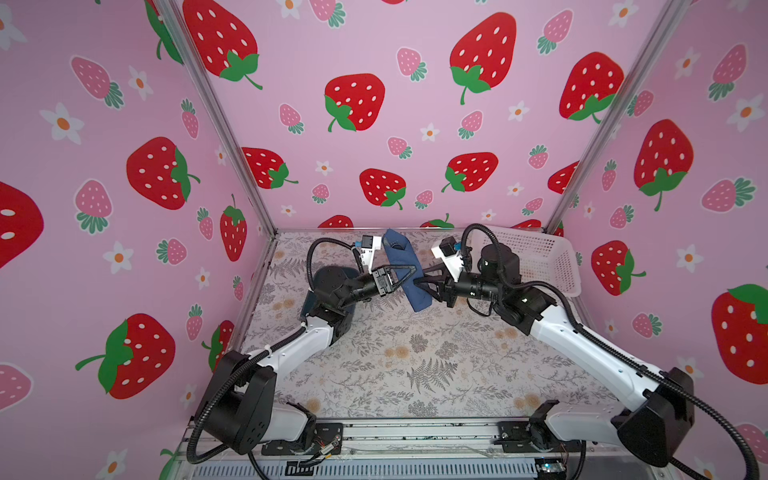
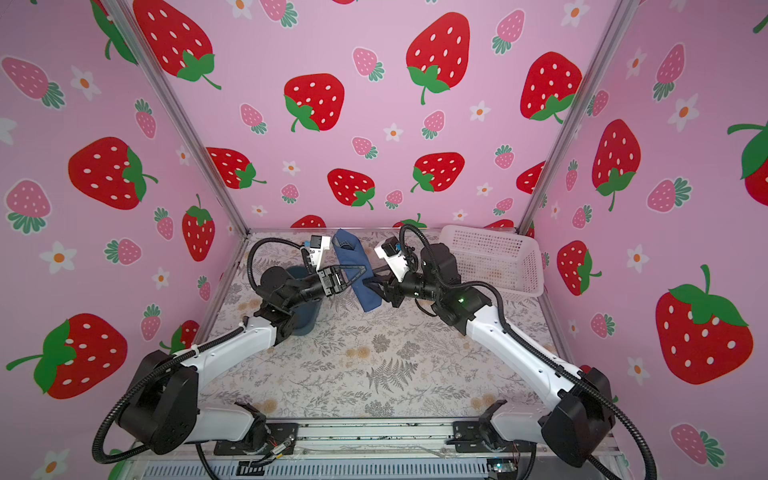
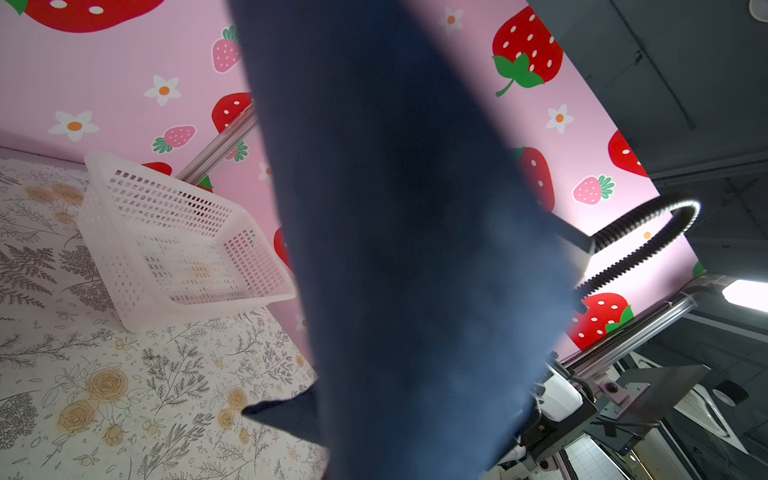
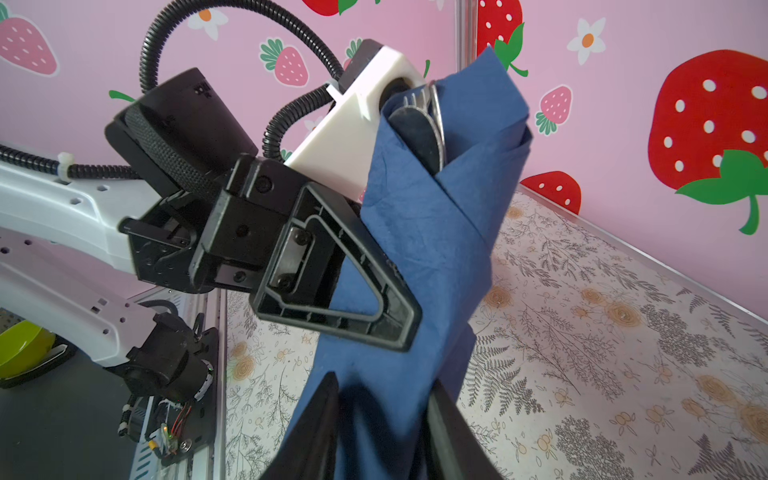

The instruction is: Place the utensils on the paper napkin and roll it up

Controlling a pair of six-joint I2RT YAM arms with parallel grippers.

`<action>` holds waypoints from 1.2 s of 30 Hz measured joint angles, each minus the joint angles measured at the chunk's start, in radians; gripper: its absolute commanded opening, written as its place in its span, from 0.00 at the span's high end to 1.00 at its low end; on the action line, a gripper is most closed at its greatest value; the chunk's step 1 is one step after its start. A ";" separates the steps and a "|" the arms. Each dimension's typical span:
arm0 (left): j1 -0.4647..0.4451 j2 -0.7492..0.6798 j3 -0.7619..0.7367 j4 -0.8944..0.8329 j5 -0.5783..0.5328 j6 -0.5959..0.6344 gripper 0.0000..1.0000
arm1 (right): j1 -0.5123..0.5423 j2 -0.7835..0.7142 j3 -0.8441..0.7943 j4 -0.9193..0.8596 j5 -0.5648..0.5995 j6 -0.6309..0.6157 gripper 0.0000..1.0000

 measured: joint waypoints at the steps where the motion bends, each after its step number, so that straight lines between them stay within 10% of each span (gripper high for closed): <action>1: 0.000 0.000 0.000 0.000 0.002 -0.002 1.00 | 0.000 0.003 0.000 0.002 -0.009 0.004 0.64; 36: -0.004 0.000 0.022 0.053 0.052 -0.032 1.00 | -0.040 0.026 0.000 0.030 -0.242 0.147 0.49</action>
